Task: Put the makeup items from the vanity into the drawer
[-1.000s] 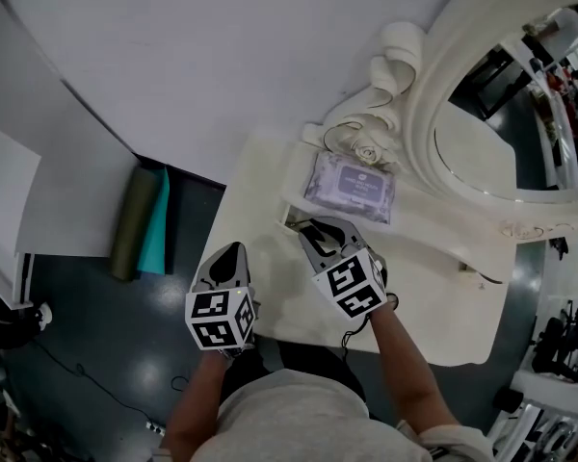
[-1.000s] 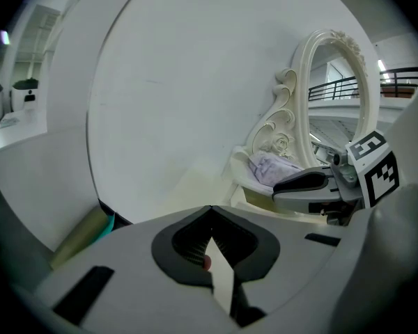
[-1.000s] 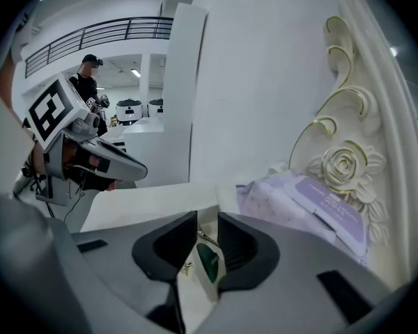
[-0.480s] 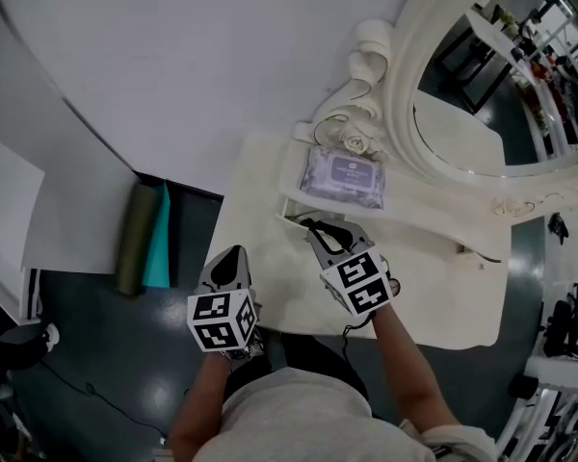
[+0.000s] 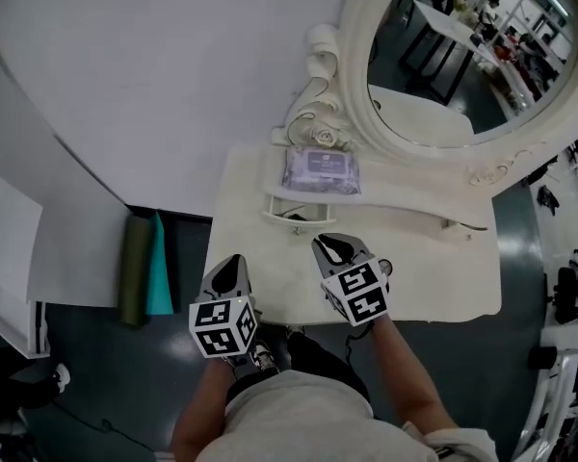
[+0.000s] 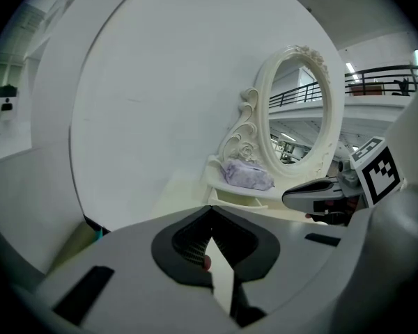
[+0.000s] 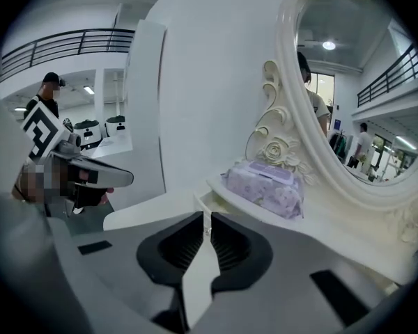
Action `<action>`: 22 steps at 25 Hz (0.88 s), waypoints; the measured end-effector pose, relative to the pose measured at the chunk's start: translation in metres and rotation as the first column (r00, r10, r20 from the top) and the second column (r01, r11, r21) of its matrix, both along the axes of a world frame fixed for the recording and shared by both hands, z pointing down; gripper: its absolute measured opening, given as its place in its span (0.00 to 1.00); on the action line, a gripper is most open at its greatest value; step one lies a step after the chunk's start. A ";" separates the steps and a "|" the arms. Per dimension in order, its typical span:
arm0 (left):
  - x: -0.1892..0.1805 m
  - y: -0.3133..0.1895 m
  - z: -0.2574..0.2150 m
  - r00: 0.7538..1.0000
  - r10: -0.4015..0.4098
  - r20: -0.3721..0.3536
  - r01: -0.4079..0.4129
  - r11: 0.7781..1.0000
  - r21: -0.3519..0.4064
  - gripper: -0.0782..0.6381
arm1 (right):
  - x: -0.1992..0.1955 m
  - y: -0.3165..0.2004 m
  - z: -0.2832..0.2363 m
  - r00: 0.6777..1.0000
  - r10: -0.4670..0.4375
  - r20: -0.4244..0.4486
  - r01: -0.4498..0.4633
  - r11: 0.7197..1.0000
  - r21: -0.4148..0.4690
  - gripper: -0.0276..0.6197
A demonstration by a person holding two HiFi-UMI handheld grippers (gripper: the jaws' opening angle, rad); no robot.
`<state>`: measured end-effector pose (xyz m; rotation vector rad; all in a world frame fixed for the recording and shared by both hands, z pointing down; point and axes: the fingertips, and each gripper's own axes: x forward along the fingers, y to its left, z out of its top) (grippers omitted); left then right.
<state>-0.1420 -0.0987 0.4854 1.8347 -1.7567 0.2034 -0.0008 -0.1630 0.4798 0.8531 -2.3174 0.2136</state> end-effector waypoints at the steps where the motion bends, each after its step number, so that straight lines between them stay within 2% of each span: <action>1: 0.001 0.003 -0.001 1.000 0.007 0.001 -0.007 1.000 0.005 0.12 | 0.003 0.005 0.000 1.000 0.017 0.004 -0.017 1.000 -0.002 0.11; 10: 0.012 0.035 -0.014 0.997 0.075 0.025 -0.075 0.996 0.038 0.12 | 0.012 0.055 -0.001 0.990 0.121 0.068 -0.120 0.992 -0.028 0.09; 16: 0.026 0.057 -0.011 0.992 0.124 0.021 -0.125 0.992 0.030 0.12 | 0.026 0.090 -0.001 0.963 0.219 0.156 -0.204 0.973 -0.108 0.08; 22: 0.052 0.066 -0.001 0.985 0.174 -0.016 -0.174 0.985 0.023 0.12 | 0.054 0.115 0.003 0.954 0.272 0.127 -0.259 0.960 -0.110 0.07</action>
